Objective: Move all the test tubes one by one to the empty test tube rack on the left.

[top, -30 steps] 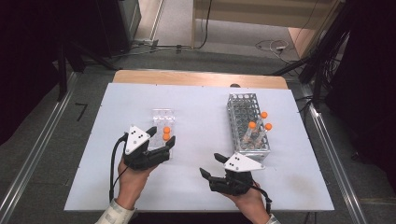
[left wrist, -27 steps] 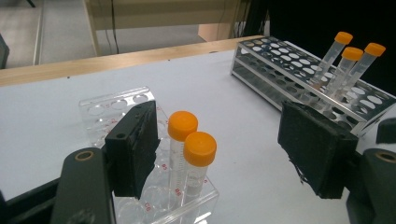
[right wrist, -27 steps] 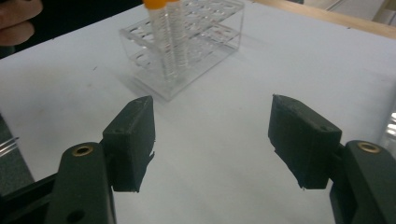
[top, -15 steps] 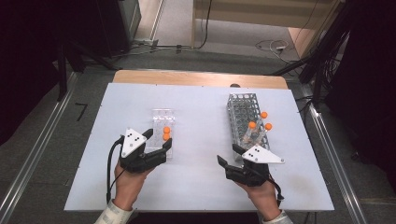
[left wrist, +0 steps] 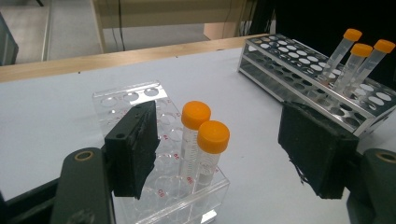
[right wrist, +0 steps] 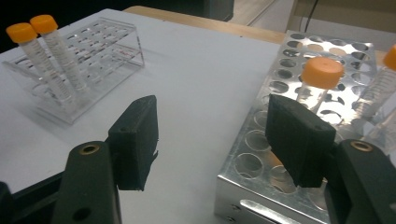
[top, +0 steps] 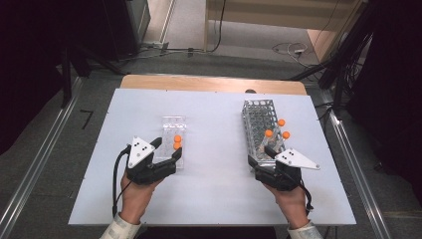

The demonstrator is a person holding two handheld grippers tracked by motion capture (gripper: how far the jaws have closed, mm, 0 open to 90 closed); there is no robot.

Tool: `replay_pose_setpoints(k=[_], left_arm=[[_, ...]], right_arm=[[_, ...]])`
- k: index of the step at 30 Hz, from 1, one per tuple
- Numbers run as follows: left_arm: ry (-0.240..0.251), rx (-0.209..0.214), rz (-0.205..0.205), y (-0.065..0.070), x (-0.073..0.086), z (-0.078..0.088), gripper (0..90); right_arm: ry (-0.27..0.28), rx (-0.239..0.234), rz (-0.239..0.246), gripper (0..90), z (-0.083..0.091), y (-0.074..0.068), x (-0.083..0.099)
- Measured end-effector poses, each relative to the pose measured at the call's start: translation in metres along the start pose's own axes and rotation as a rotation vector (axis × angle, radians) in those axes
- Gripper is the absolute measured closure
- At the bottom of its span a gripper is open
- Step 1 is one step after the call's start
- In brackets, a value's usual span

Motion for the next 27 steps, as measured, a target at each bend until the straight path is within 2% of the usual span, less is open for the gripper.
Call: replay_pose_setpoints(k=[16,27], left_arm=[[0.008,-0.014,0.014,-0.005,0.000,0.003,26.5],[0.019,-0.014,0.024,-0.007,-0.002,0.005,26.5]], right_arm=[[0.006,0.079,-0.031,36.1,0.004,0.030,0.003],[-0.003,0.161,-0.088,40.0,0.002,0.062,0.011]])
Point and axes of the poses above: each handheld gripper's, and its own axes: z roughly backward along the jaws, x roughly out of its underside, y roughly to its right, the point moved 9 cm from there along -z, roughly forward along the jaws, and after that the axes turned 6 degrees about -y, right-handed, at the moved point
